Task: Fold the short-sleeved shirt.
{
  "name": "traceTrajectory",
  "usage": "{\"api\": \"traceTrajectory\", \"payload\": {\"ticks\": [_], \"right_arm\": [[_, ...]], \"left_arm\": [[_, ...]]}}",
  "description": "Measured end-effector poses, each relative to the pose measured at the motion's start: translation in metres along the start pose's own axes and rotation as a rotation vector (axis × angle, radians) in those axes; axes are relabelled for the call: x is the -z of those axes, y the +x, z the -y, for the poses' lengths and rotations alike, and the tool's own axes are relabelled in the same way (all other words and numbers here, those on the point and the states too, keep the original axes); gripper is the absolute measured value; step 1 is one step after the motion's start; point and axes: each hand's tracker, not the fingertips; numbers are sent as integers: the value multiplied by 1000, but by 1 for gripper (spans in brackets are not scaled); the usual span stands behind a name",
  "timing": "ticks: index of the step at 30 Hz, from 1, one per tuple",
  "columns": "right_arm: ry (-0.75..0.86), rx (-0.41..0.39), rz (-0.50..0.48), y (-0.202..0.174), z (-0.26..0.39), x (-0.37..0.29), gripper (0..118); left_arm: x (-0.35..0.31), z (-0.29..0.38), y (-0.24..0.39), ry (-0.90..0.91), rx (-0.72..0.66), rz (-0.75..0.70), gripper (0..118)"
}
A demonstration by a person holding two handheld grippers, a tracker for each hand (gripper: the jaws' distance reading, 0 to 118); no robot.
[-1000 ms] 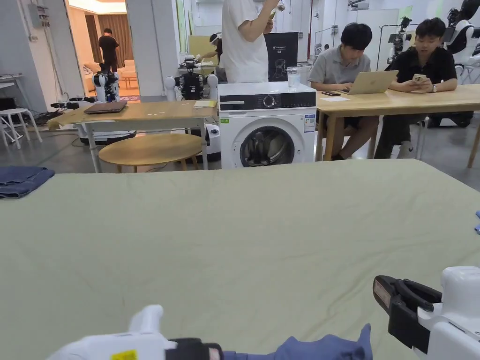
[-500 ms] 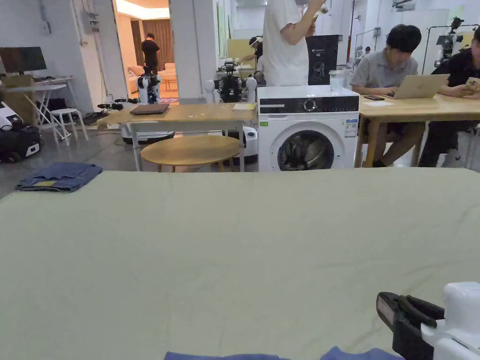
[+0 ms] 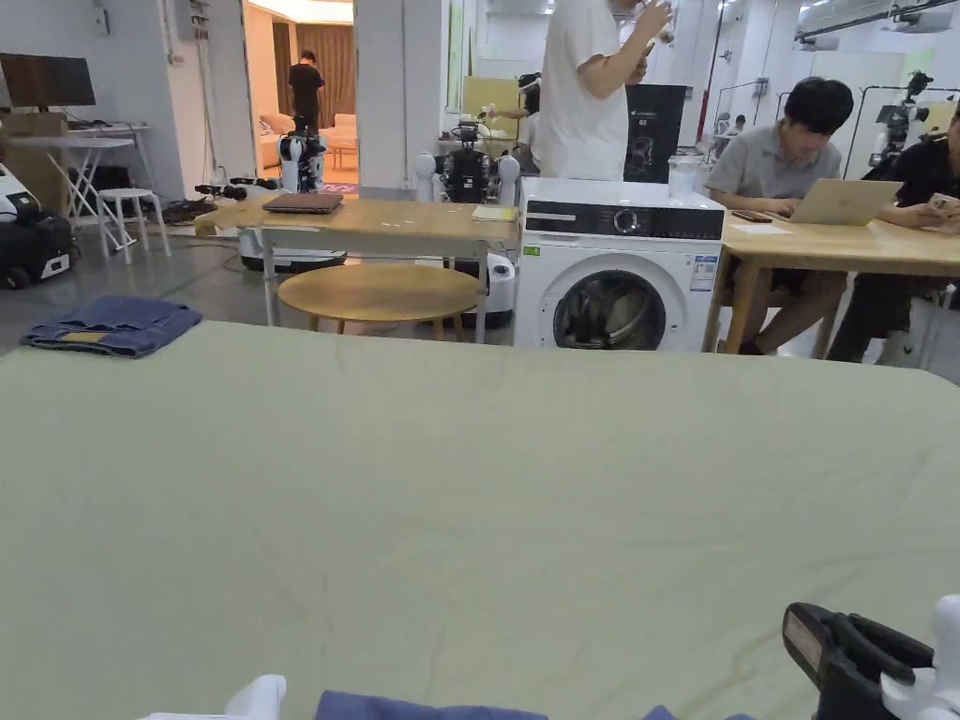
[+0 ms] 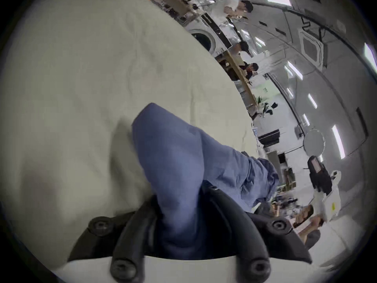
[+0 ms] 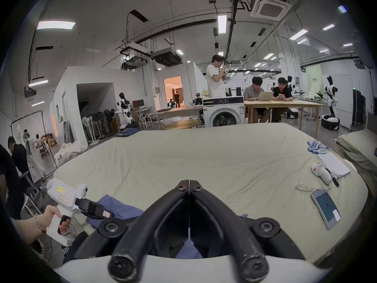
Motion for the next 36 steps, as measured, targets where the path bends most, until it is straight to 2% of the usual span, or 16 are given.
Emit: {"api": "traceTrajectory", "payload": {"ticks": [6,13,15,18,24,27,30,31,32,33,34,36], "right_arm": [[-4,-20,-10,-7,-1,4,0],[7,-8,-39,-12,-2,10,0],[4,-1,-48,-13,-1,13,0],[2,10,-62,-14,1,17,0],[0,15,-77,-17,3,16,0],[2,19,-69,-13,6,10,0],[1,21,-47,-7,9,2,0],[0,21,-39,-5,10,-1,0],[-2,24,-30,-2,12,-4,0],[-3,28,-19,1,13,-8,0],[-3,30,-10,4,14,-11,0],[-3,31,8,10,16,-18,0]], "left_arm": [[-40,0,-9,76,12,-54,9],[-111,-16,-44,206,-93,-216,8],[-125,-17,-33,203,-94,-241,8],[-135,-18,-6,214,-62,-198,8],[-90,-22,85,155,139,-81,8],[-39,-24,117,62,216,-19,8],[22,-7,150,-35,305,-17,8],[39,-1,157,-63,305,-14,10],[58,7,163,-110,321,-6,19],[76,14,166,-152,333,7,44],[89,21,167,-195,331,28,52],[103,32,173,-206,347,13,61]]}}
